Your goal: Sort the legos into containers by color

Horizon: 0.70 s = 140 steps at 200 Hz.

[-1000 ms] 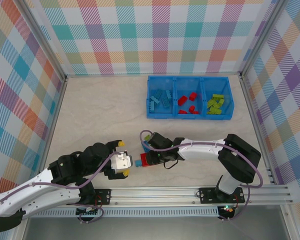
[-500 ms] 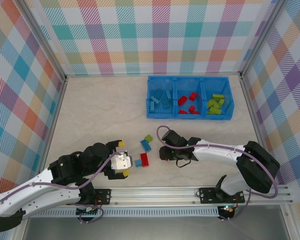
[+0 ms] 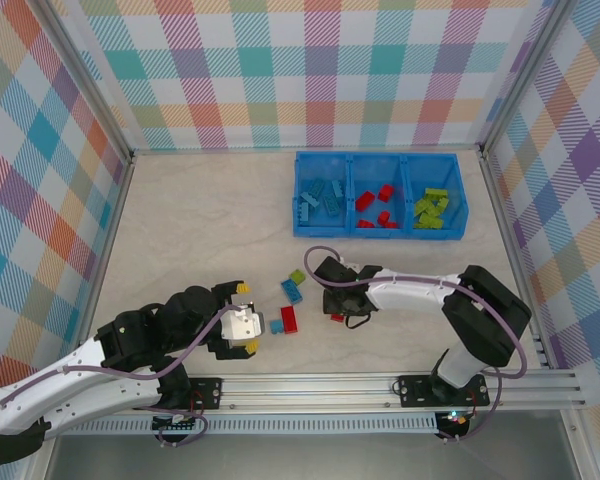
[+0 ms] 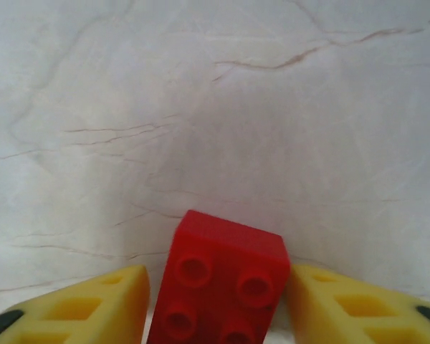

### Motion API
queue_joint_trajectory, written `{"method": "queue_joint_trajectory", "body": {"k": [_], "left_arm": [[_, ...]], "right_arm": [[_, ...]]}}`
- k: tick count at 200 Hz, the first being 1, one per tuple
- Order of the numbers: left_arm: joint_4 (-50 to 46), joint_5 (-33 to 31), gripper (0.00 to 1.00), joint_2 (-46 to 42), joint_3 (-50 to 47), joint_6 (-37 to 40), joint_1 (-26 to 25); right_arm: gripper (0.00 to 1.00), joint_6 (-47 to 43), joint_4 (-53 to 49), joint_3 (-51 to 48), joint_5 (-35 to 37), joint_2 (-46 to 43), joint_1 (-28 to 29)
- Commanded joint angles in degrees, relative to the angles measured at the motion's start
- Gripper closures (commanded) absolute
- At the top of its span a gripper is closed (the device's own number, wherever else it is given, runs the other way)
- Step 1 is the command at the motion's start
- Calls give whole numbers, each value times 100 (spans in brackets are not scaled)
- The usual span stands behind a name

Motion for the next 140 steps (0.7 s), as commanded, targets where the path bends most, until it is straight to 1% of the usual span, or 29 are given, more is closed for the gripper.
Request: {"method": "queue_joint_trajectory", "body": {"k": [1, 9, 15, 34, 46, 57, 68, 84, 93, 118, 134, 140], "left_arm": [[211, 223, 0, -64, -93, 106, -42], [218, 324, 0, -90, -117, 164, -42], [224, 416, 0, -126, -149, 224, -42], [353, 539, 0, -263, -225, 276, -42], [464, 517, 0, -344, -258, 265, -42], [580, 453, 0, -400, -285, 203, -38], [678, 333, 0, -412, -280, 65, -25], [695, 220, 0, -358, -252, -98, 14], [686, 139, 0, -306, -222, -205, 35], [668, -27, 0, -78, -106, -530, 114], [651, -61, 0, 64, -29, -661, 183], [651, -83, 0, 98, -16, -707, 218]], "right_arm": [[73, 196, -141, 16, 32, -61, 20], [80, 163, -94, -19, 65, -237, 8], [83, 124, -45, -32, 99, -389, -16], [83, -258, 132, -54, 322, -1034, -270], [83, -697, 271, -13, 442, -1410, -620], [84, -1249, 543, 74, 382, -1664, -1173], [84, -1847, 910, 218, 381, -1694, -1679], [85, -2574, 1232, 685, 348, -1317, -2321], [85, -2863, 1364, 1013, 337, -930, -2590], [85, -3182, 1640, 1918, 30, 174, -3163], [80, -3274, 1691, 2463, -38, 806, -3346], [75, -3293, 1652, 2646, -55, 1014, -3402]]}}
